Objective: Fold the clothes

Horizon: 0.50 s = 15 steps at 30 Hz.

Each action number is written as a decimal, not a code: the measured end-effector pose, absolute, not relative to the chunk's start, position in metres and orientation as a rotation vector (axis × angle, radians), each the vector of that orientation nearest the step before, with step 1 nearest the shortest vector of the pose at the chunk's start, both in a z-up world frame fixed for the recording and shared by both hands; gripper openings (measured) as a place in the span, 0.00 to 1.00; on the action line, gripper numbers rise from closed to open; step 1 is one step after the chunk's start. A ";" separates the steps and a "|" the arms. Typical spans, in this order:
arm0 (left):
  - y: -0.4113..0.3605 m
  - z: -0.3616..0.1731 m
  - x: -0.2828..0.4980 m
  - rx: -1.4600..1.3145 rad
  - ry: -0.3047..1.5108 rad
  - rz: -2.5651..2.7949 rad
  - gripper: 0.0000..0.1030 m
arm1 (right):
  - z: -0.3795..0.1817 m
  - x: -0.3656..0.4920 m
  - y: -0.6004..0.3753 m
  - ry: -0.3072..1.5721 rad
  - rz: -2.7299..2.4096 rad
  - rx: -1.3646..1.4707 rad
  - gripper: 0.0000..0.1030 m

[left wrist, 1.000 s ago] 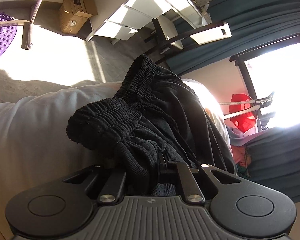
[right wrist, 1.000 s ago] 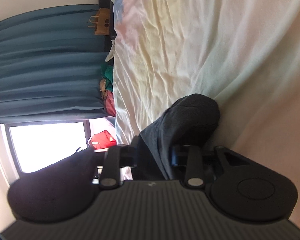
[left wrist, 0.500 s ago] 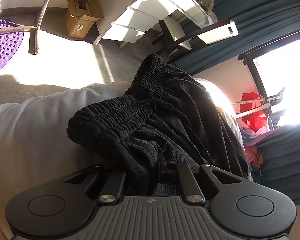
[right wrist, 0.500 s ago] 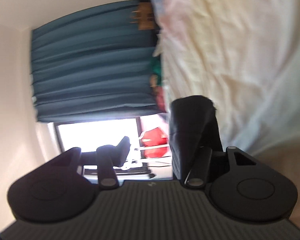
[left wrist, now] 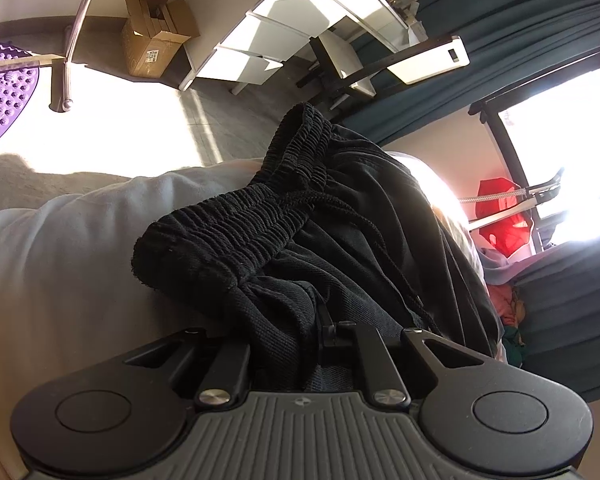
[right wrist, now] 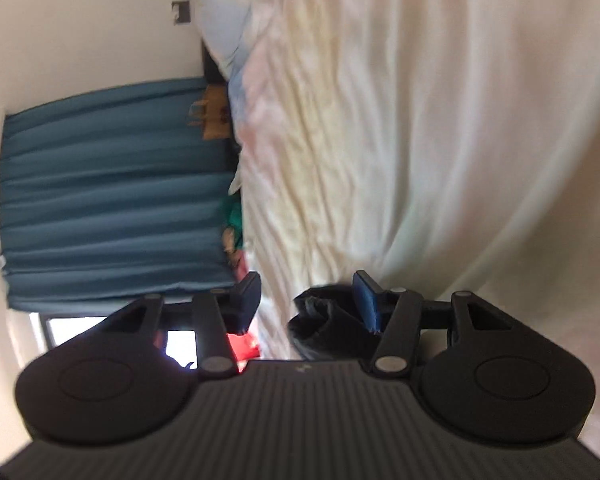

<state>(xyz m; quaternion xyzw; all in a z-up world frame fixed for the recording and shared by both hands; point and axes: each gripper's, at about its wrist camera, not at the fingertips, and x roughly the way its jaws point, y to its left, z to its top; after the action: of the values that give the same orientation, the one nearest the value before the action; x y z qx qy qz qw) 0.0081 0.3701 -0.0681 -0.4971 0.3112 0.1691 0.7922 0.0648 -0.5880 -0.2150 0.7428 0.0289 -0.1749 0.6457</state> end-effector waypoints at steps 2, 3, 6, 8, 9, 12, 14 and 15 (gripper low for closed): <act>0.369 -0.068 0.009 -1.061 0.675 0.362 0.13 | -0.210 0.053 -0.584 0.067 -0.488 1.659 0.53; 0.368 -0.068 0.009 -1.055 0.678 0.360 0.14 | -0.207 0.052 -0.582 0.084 -0.506 1.644 0.53; 0.366 -0.067 0.009 -1.030 0.693 0.354 0.18 | -0.193 0.060 -0.571 0.216 -0.529 1.528 0.53; 0.366 -0.066 0.010 -1.018 0.694 0.350 0.18 | -0.190 0.076 -0.562 0.350 -0.492 1.428 0.67; 0.366 -0.067 0.010 -1.016 0.690 0.350 0.18 | -0.189 0.084 -0.557 0.416 -0.473 1.377 0.72; 0.366 -0.070 0.010 -1.022 0.676 0.352 0.18 | -0.189 0.106 -0.544 0.524 -0.413 1.227 0.75; 0.366 -0.073 0.009 -1.032 0.667 0.351 0.18 | -0.189 0.115 -0.539 0.533 -0.407 1.139 0.72; 0.366 -0.074 0.009 -1.031 0.664 0.352 0.18 | -0.189 0.117 -0.537 0.518 -0.404 1.119 0.67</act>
<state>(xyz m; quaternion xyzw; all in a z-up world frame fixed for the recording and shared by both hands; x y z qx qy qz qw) 0.0086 0.3658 -0.0736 -0.4813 0.3100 0.1644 0.8033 0.1169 -0.5375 -0.1893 0.5209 0.2412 -0.1883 0.7969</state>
